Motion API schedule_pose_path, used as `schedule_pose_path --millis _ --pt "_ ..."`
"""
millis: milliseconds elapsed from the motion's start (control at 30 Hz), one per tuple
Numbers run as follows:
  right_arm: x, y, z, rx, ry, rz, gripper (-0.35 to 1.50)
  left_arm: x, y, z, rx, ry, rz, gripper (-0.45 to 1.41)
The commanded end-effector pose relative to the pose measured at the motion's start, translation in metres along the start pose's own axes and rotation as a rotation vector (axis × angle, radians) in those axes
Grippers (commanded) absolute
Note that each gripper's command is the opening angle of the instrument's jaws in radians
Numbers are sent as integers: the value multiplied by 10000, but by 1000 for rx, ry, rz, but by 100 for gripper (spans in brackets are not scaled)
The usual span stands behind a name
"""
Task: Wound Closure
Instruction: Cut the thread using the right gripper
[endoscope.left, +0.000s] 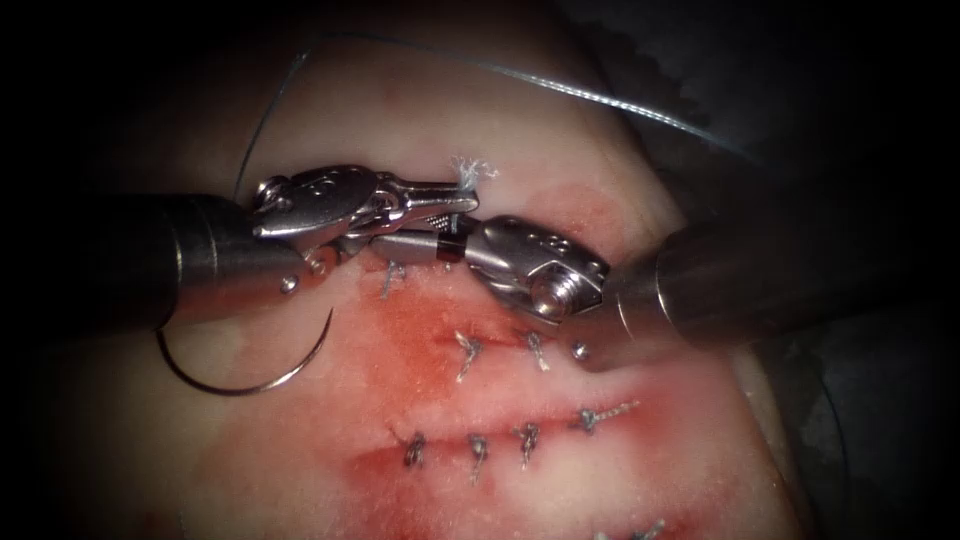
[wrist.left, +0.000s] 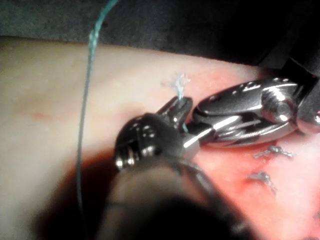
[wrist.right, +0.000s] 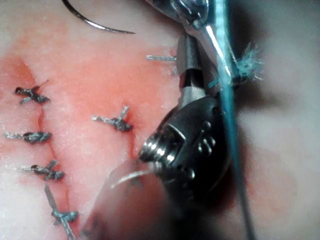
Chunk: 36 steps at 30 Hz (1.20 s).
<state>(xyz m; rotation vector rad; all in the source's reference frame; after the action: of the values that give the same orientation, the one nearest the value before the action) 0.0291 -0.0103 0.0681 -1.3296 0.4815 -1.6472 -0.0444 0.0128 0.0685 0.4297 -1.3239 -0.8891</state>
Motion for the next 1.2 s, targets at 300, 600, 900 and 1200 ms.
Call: schedule_pose_path --millis 300,600,900,1200 --pt "3 2 11 -2 -3 0 130 -2 5 8 0 -3 3 -45" --pt "1 3 13 -2 -3 -15 118 -2 4 8 0 -3 3 -45" --pt "-7 2 12 -5 -4 -28 104 -2 4 8 0 -3 3 -45" --pt "-6 2 11 -6 -3 -29 73 -2 4 8 0 -3 3 -45"
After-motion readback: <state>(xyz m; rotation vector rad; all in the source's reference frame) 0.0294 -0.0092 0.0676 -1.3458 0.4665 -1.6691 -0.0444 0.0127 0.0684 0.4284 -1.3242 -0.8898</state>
